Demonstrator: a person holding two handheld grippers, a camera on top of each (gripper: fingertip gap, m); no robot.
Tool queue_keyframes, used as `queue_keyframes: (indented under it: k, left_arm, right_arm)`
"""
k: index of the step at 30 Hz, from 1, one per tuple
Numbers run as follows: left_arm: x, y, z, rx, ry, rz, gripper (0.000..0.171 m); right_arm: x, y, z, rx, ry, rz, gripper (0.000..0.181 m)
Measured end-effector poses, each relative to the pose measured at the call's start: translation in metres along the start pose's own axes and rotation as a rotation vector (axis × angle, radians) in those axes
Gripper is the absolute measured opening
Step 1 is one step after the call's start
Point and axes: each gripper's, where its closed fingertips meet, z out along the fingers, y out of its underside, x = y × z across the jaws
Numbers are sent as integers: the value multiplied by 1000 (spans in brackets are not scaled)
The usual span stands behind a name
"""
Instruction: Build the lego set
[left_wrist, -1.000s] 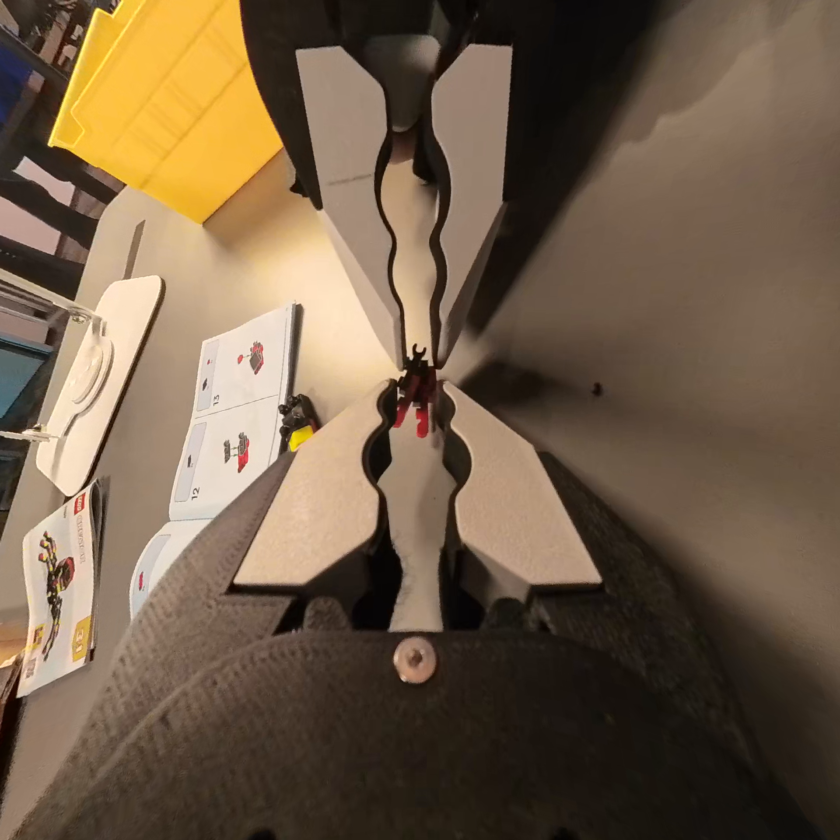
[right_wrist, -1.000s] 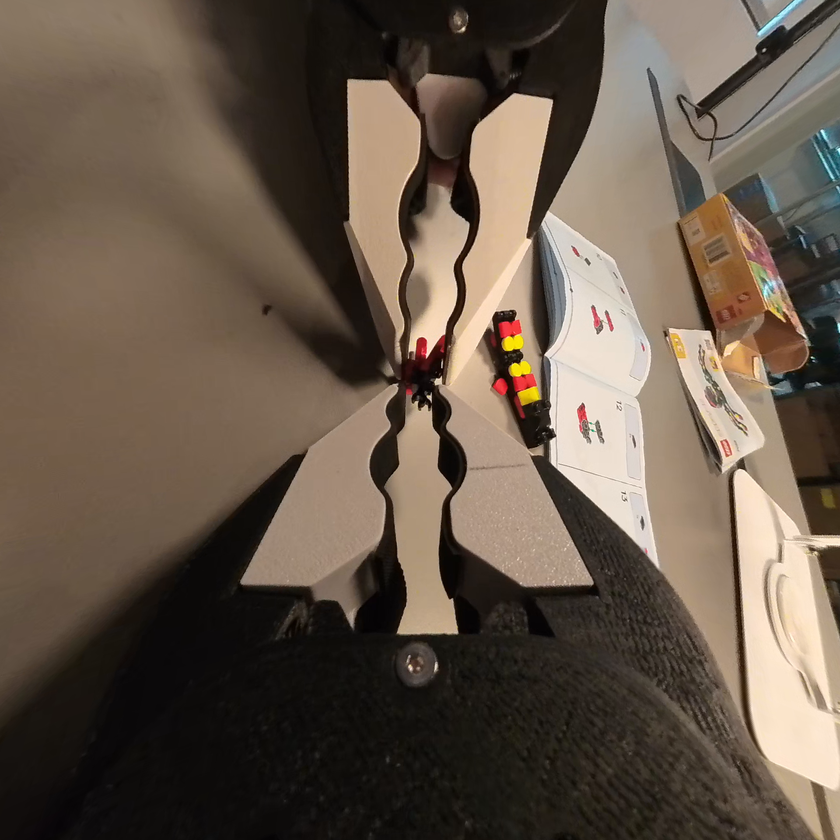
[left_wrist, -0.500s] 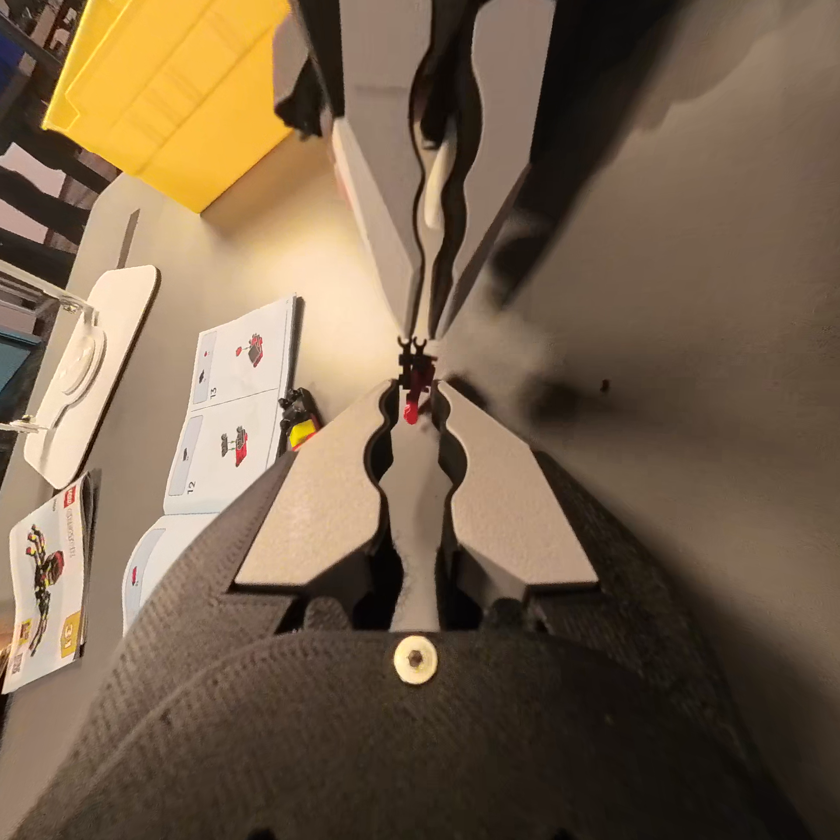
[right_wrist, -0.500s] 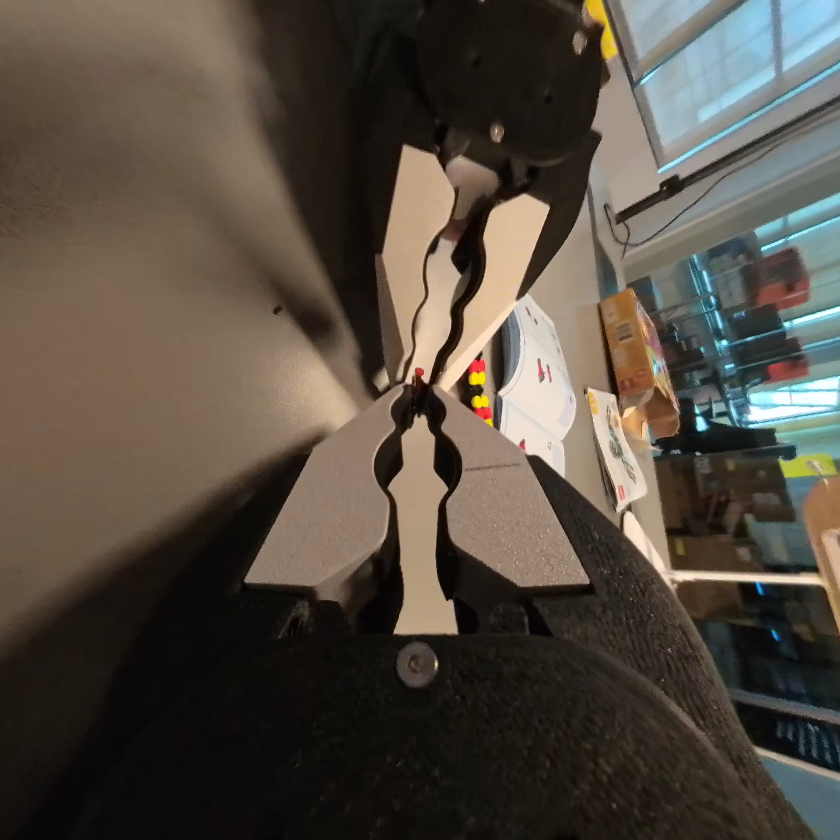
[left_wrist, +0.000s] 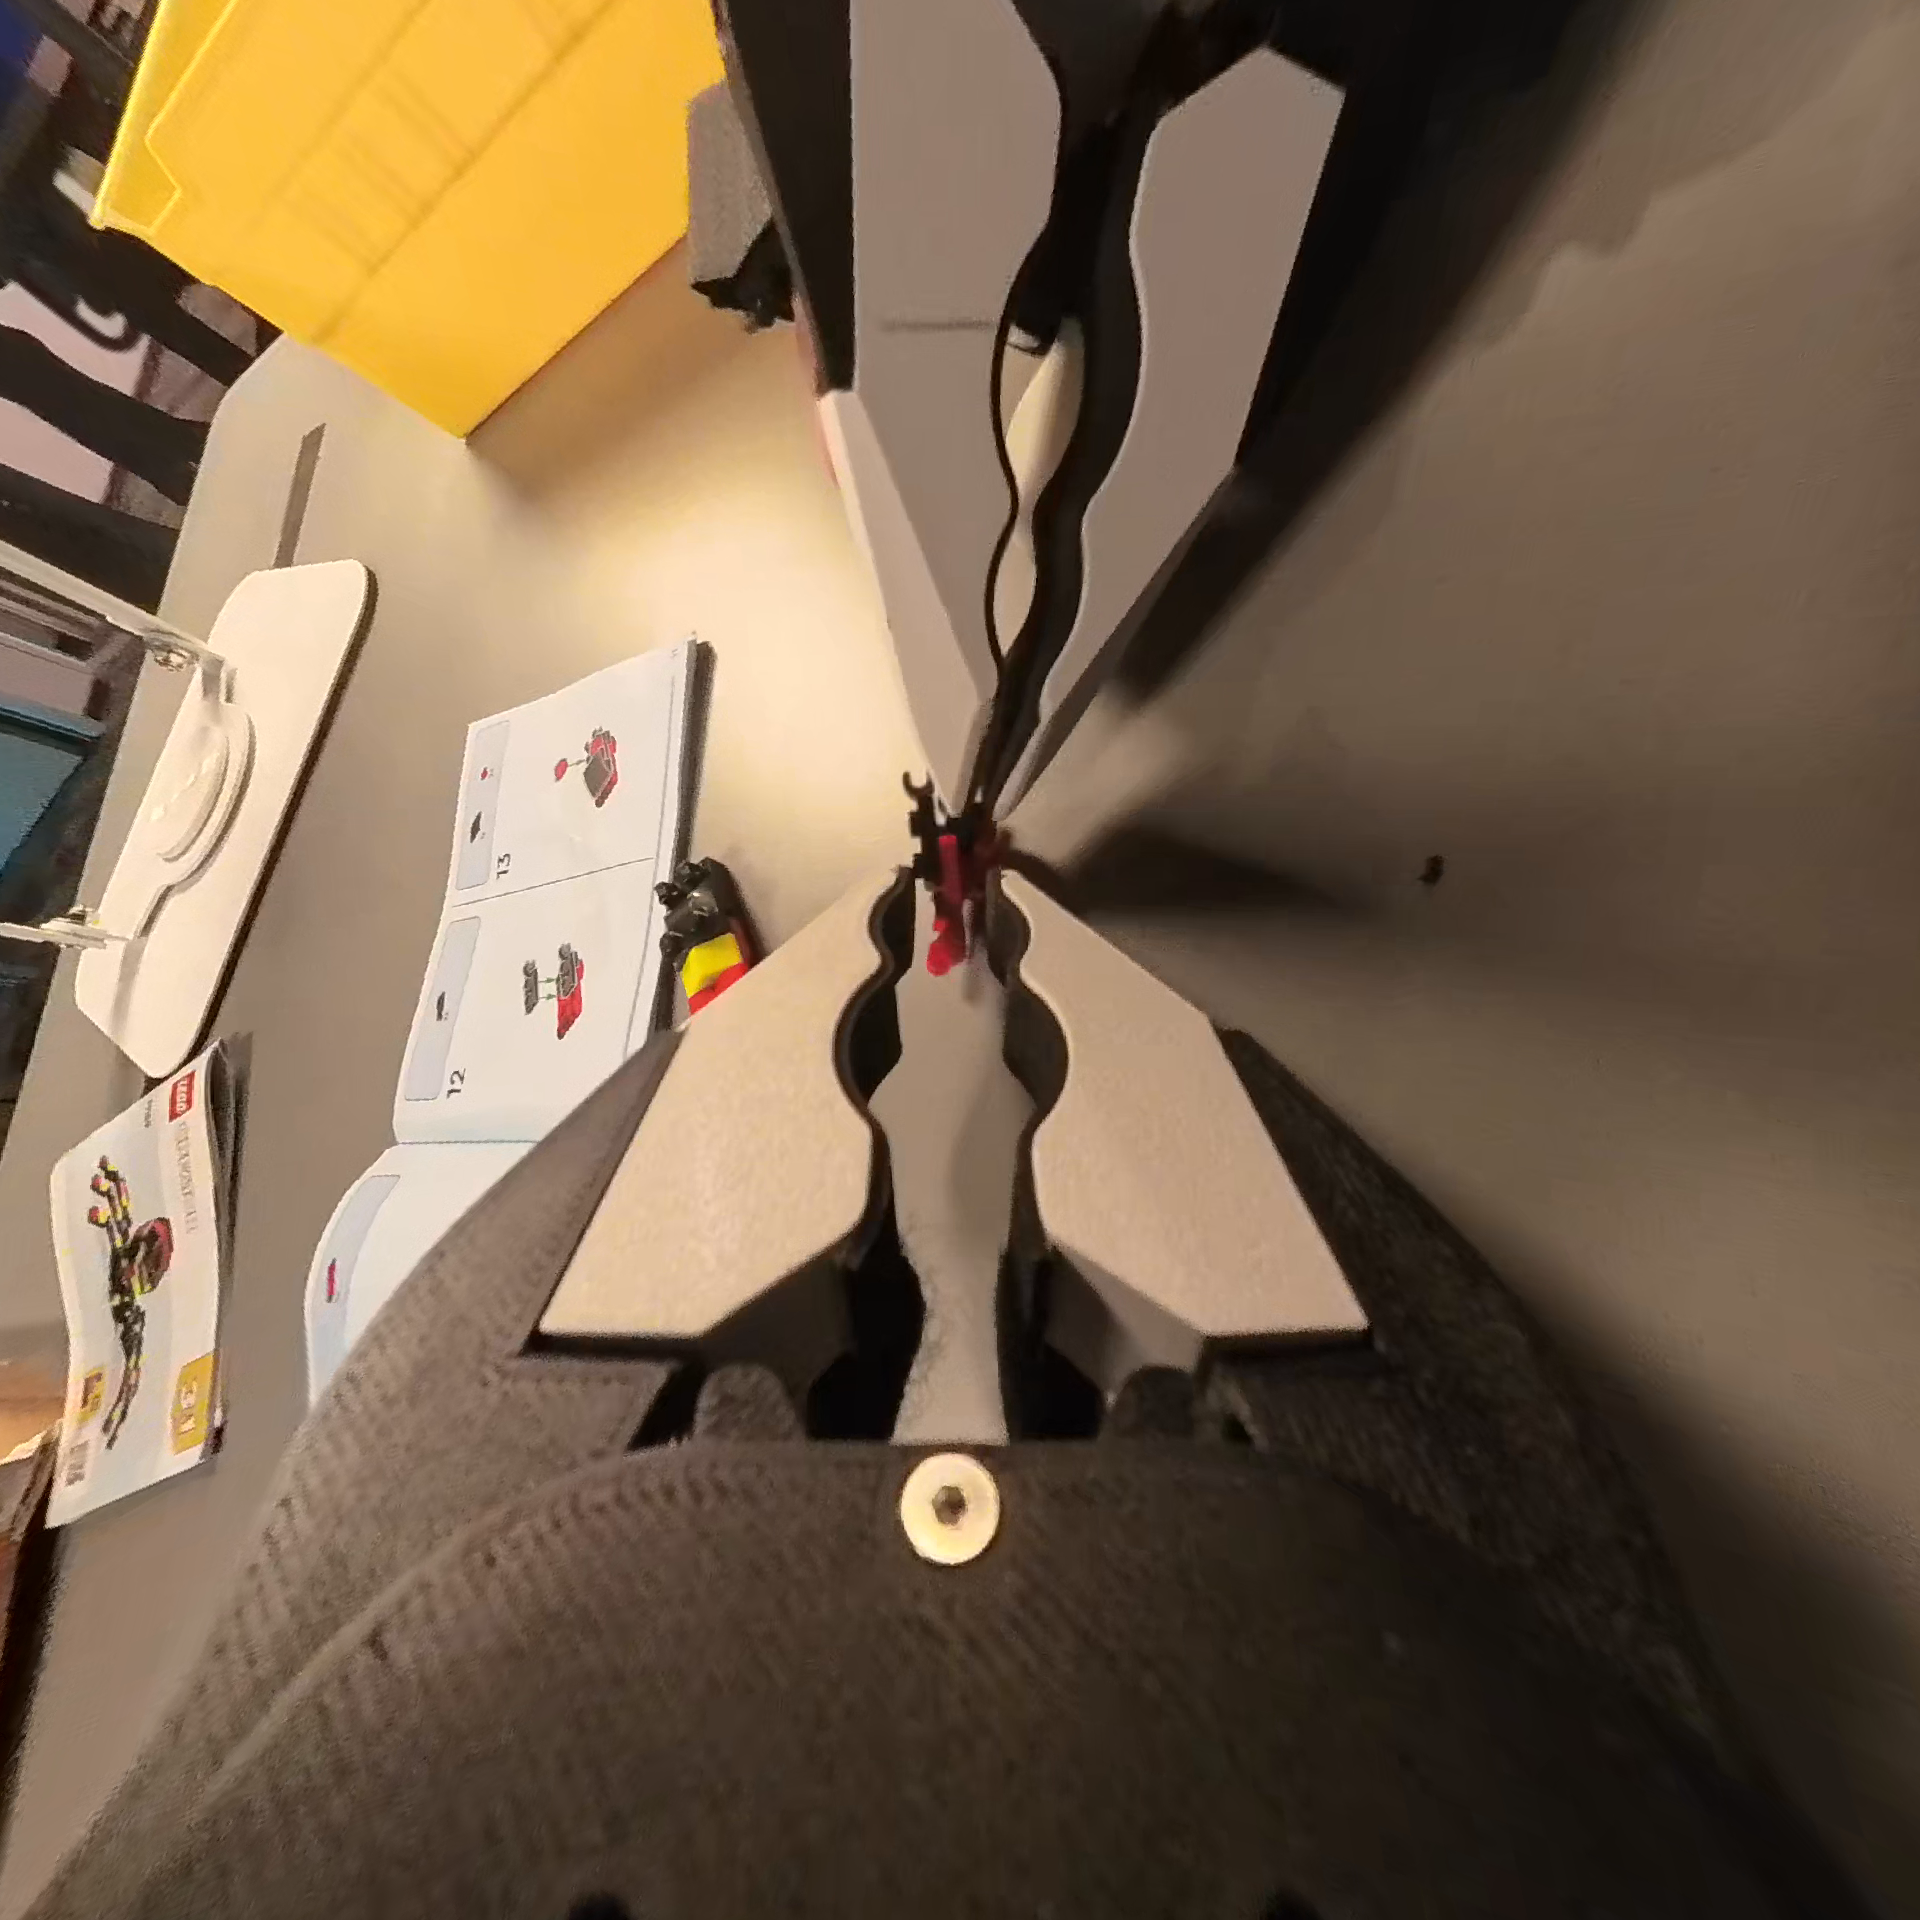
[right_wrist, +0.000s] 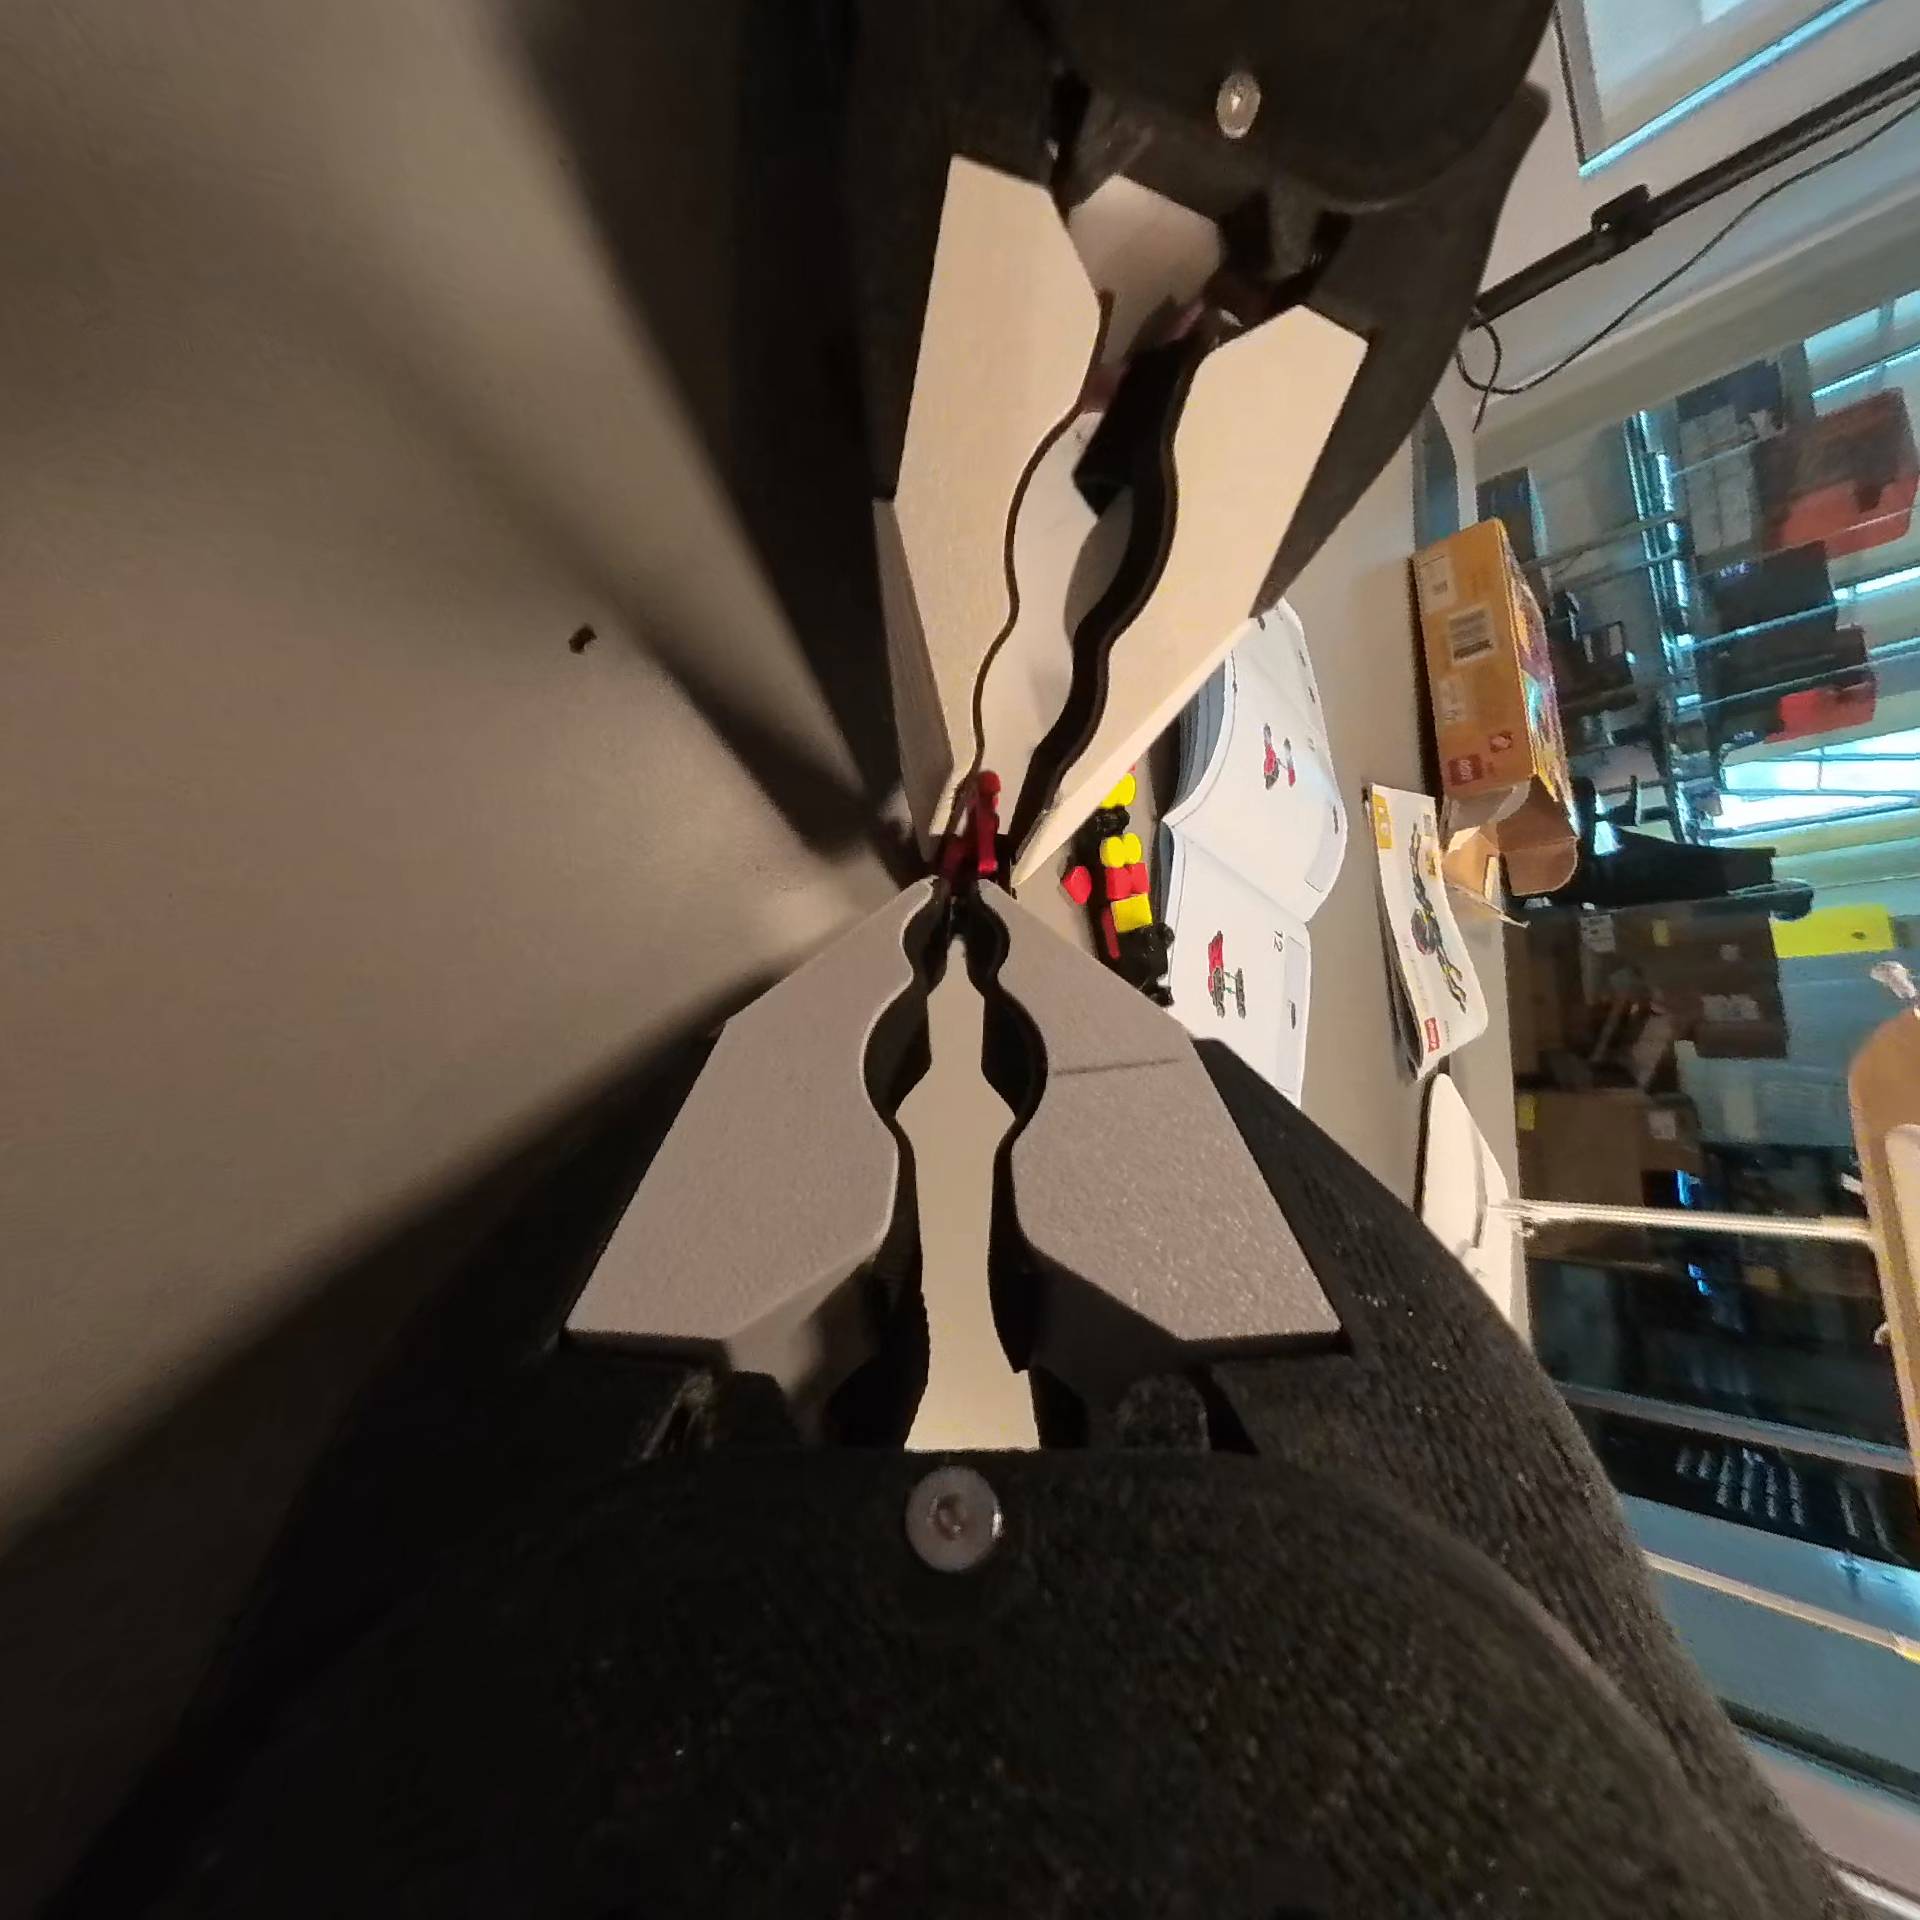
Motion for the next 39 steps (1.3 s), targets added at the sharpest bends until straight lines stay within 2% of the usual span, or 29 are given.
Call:
queue_keyframes:
  k: [18,24,25,30,35,39]
  left_arm:
    - [-2,3,-1,-36,-46,180,11]
    - [-3,5,-1,-45,-34,170,11]
    - [-2,5,-1,-47,-31,169,11]
    - [-1,3,0,-41,-26,161,10]
    - [-1,3,0,-42,-21,148,10]
    - [-1,3,0,-40,-18,138,10]
  right_arm:
    - [0,0,1,38,-39,100,0]
    - [3,-2,0,38,-5,66,1]
    - [7,-3,-2,49,16,67,13]
    - [7,-2,-2,68,-25,145,22]
    - [-1,-2,5,28,-40,100,22]
    - [1,1,9,1,-19,110,14]
